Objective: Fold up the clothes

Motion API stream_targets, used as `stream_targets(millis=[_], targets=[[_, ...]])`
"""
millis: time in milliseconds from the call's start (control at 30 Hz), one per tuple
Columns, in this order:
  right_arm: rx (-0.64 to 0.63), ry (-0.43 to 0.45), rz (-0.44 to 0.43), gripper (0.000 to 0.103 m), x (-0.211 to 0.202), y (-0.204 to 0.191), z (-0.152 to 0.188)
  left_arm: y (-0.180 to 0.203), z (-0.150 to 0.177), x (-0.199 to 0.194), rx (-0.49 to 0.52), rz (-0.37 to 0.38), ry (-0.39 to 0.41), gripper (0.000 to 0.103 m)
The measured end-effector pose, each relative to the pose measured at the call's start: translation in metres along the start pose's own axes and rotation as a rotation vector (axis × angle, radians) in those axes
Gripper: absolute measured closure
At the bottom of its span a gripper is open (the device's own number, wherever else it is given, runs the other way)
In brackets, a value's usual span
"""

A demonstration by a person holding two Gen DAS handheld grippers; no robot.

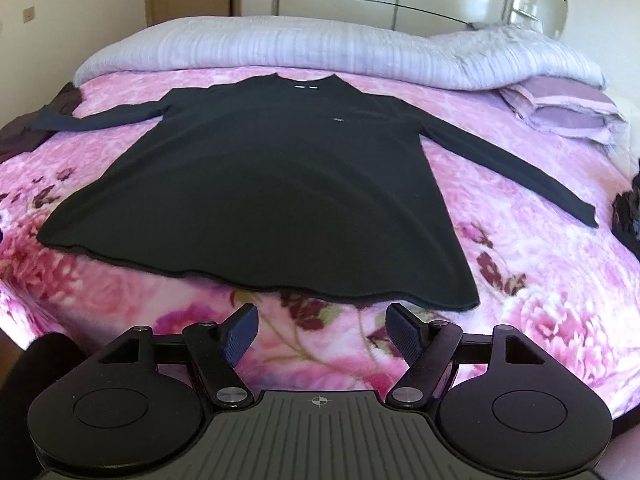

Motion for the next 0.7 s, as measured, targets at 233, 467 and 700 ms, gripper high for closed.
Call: stream_targets(millis=[233, 467, 700], targets=[[0.07, -0.011, 0.019, 0.029, -0.005, 0.015, 0.009, 0.018, -0.007, 0.014, -0.008, 0.024, -0.009, 0.028], [0.069, -0.006, 0.019, 0.029, -0.005, 0.011, 0.008, 0.029, -0.015, 0.016, 0.02, 0.038, -0.002, 0.027], [0.044, 0.0, 0.007, 0.029, 0.0, 0.003, 0.004, 0.023, -0.013, 0.015, 0.006, 0.019, -0.008, 0.027]])
Point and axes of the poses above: each gripper's, at about its wrist camera, not at the fingertips, and x roughly the way its jaws point, y to its right, z to its underside, the point moved 9 cm from there along x, roughly the way its jaws point, and after that the axes turned 11 degrees about -y, right-handed, at the moved point
